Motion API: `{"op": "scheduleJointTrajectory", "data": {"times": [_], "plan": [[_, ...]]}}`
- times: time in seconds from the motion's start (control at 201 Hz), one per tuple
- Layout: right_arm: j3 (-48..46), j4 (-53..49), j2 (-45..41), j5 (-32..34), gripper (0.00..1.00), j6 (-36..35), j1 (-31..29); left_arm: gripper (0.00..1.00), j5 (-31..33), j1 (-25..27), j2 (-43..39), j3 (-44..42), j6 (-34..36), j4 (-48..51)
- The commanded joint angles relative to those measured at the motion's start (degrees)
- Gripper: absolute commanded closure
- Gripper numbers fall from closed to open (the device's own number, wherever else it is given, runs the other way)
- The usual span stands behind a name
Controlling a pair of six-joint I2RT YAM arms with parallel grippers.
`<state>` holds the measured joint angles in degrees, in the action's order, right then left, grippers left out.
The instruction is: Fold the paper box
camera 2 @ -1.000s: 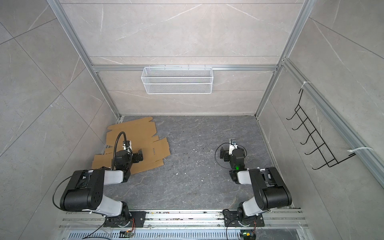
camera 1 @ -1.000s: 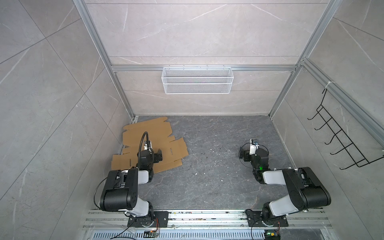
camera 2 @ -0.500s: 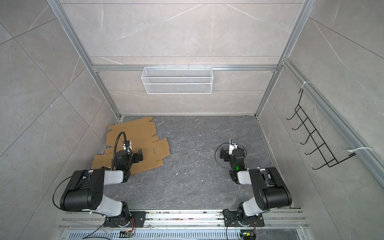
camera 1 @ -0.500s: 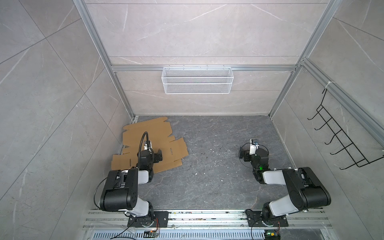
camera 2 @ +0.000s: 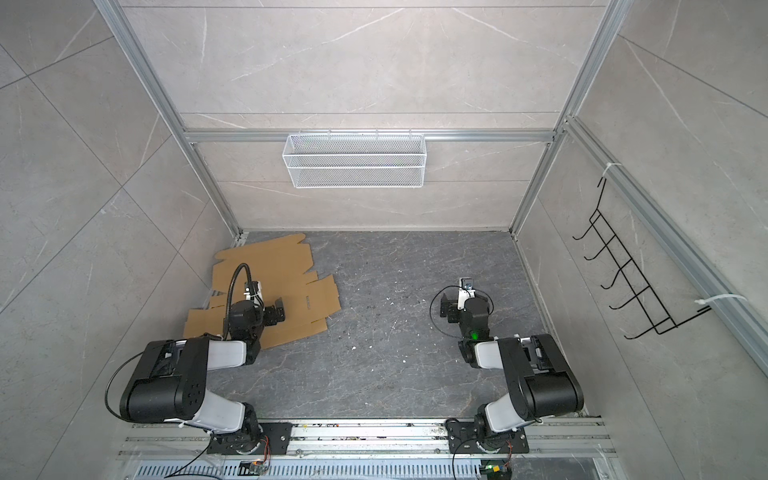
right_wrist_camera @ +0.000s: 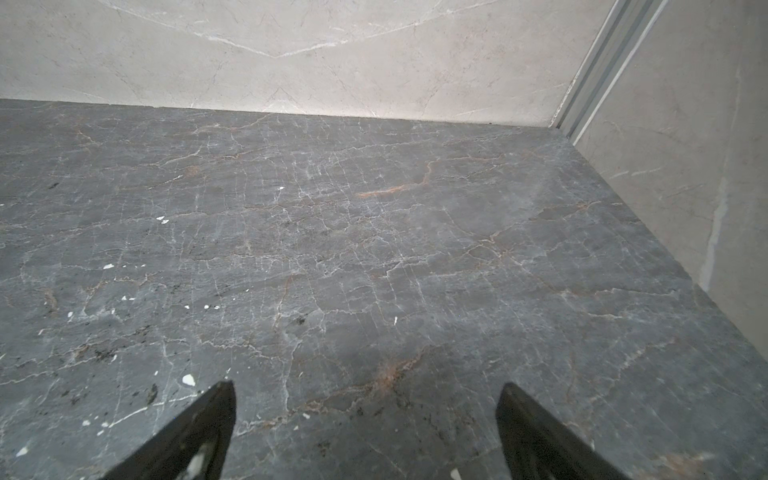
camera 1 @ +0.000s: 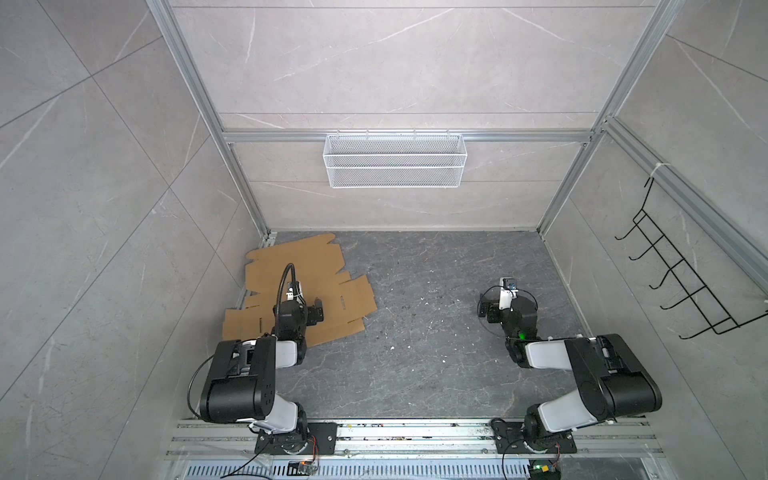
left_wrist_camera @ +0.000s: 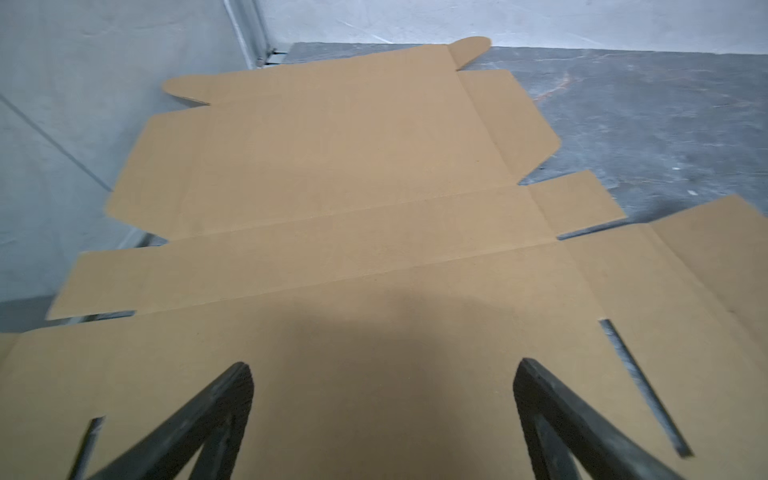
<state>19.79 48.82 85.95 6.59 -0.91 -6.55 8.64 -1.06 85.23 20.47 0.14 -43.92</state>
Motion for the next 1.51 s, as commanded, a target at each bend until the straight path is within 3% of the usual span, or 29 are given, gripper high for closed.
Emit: {"op": "scheduleJointTrajectory", "data": {"times": [0.0,0.095,0.164,0.299,0.333,0.368,0.443,0.498,0.552,0.652,0.742,0.926,1.075,1.334,1.503], "plan": [[5.6,-16.1,-8.5,1.3,0.01,0.8,-0.8,0.0,6.6,2.8,-7.5,2.1,-0.4,5.7],[11.0,-29.7,-13.8,4.5,0.01,5.2,-1.4,0.0,10.9,4.9,-14.4,3.8,-4.5,16.3],[16.0,-42.4,-16.9,11.0,0.01,11.3,-3.8,0.0,13.0,6.6,-19.7,4.4,-7.1,22.2],[30.3,-69.0,-14.8,16.6,0.01,25.6,-7.0,0.0,14.5,8.1,-25.8,10.0,-12.8,37.0],[33.5,-75.1,-12.1,14.7,0.01,32.8,-6.7,0.0,15.1,8.1,-26.3,12.6,-15.7,41.8],[36.2,-77.8,-9.0,5.5,0.0,32.7,-5.4,0.0,15.1,8.1,-26.4,15.4,-20.0,46.8],[36.6,-75.7,-6.2,-8.3,0.08,33.7,-5.4,0.0,14.5,8.0,-26.0,19.1,-32.1,54.3],[34.0,-70.3,-6.7,-14.2,0.12,37.0,-7.0,0.0,9.0,6.8,-25.5,19.6,-33.0,53.7],[33.1,-67.2,-6.4,-16.0,0.14,41.1,-10.4,0.05,2.0,5.4,-24.1,20.8,-31.5,53.2],[37.1,-67.0,-2.2,-17.2,0.17,44.6,-19.1,0.2,-5.6,5.3,-19.2,26.4,-29.9,60.4],[40.7,-63.5,3.3,-19.9,0.22,46.6,-26.3,0.29,-10.7,6.3,-15.8,26.7,-31.1,60.8],[55.6,-63.6,18.0,-22.0,0.42,44.2,-36.6,0.35,-11.5,11.2,-12.9,24.9,-33.9,55.1],[65.5,-66.9,26.9,-22.6,0.45,40.9,-37.9,0.34,-6.8,17.8,-10.5,27.5,-32.4,57.4],[82.0,-77.3,40.4,-21.9,0.46,34.4,-37.8,0.34,-8.4,17.9,-9.3,26.4,-35.2,58.5],[88.5,-80.5,45.5,-21.5,0.42,33.2,-37.2,0.34,-9.5,17.9,-8.8,25.7,-35.3,58.2]]}}
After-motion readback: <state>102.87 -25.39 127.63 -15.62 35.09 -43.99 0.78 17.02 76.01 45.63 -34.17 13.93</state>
